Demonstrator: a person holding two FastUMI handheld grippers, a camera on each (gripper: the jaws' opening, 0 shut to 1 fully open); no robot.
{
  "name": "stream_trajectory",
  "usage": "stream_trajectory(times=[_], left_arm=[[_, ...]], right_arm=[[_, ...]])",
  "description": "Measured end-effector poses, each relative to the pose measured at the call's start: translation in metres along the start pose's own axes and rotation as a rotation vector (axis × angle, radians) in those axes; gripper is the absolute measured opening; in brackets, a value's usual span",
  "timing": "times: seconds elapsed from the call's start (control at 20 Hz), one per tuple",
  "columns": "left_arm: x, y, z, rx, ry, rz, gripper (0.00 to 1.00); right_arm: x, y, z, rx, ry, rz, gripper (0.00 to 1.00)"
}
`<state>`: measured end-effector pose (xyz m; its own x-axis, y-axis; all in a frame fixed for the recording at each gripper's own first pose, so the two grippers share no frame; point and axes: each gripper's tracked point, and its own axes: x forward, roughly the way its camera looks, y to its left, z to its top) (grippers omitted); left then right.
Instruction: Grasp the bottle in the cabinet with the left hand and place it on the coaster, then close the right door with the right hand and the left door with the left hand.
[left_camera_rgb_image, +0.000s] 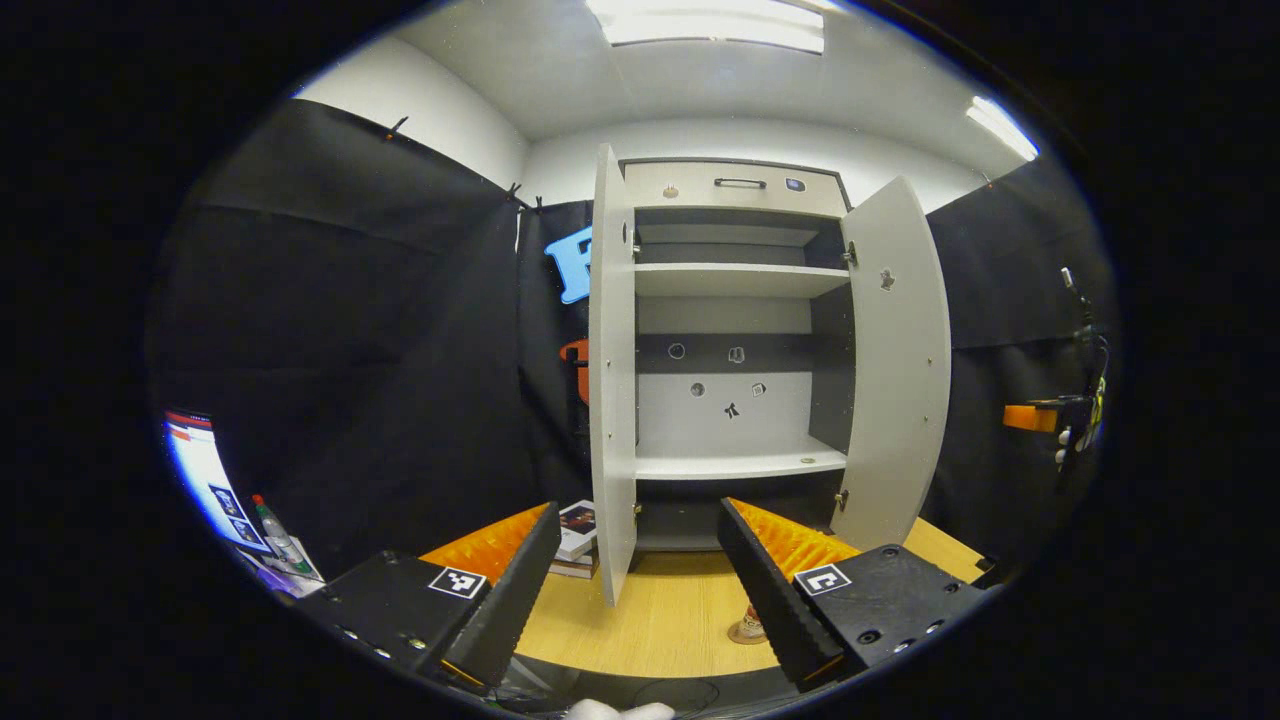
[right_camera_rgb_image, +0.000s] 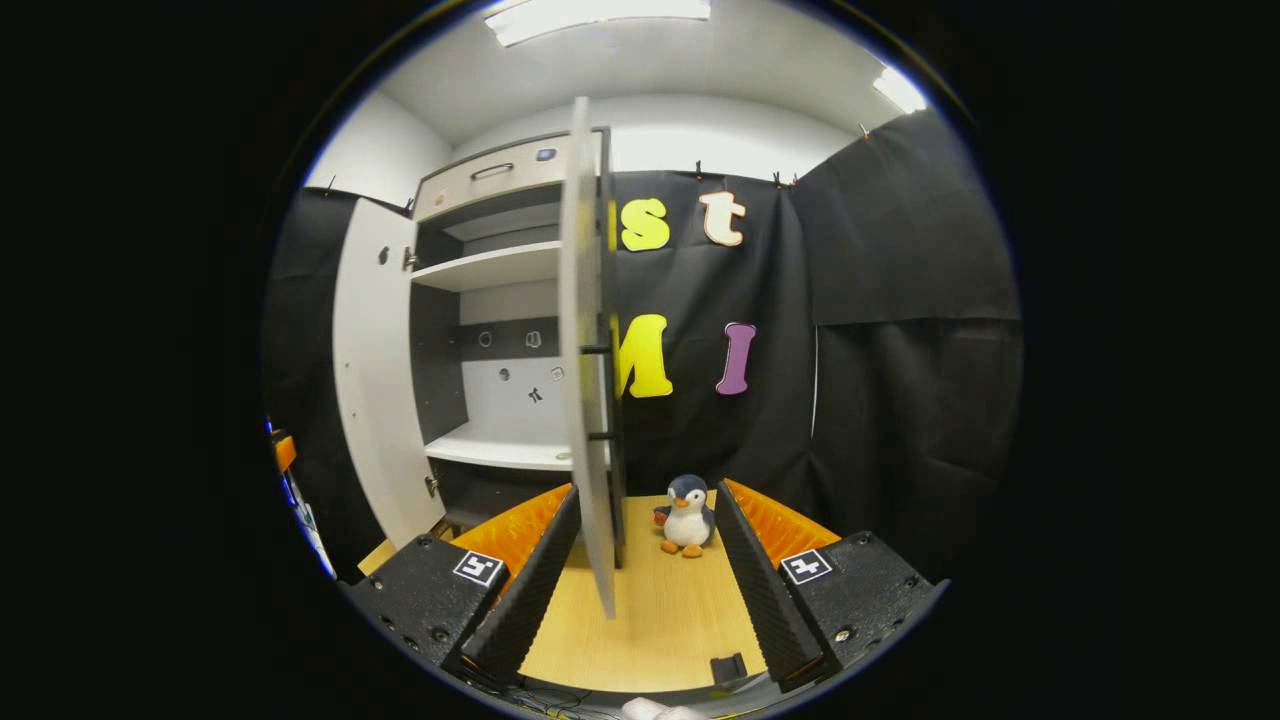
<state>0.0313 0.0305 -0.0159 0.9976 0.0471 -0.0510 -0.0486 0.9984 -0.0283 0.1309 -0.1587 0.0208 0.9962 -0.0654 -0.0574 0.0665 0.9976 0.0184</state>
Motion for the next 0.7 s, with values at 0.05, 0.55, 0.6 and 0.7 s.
stream_trajectory(times=[0.05,0.55,0.6,0.7], left_arm=[[0.003,-0.008,0.003,-0.006,0.001,0.000,0.96],[0.022,-0.057,0.011,0.031,0.001,0.078,0.96],[0.023,-0.061,0.012,0.032,0.005,0.086,0.95],[0.026,-0.067,0.010,0.032,0.011,0.100,0.96]], right_arm=[[0.016,-0.007,0.006,-0.001,-0.002,0.003,0.83],[0.132,-0.006,0.045,-0.006,-0.015,0.210,0.83],[0.134,-0.003,0.045,-0.012,-0.018,0.225,0.83],[0.138,0.001,0.051,-0.037,-0.030,0.261,0.82]])
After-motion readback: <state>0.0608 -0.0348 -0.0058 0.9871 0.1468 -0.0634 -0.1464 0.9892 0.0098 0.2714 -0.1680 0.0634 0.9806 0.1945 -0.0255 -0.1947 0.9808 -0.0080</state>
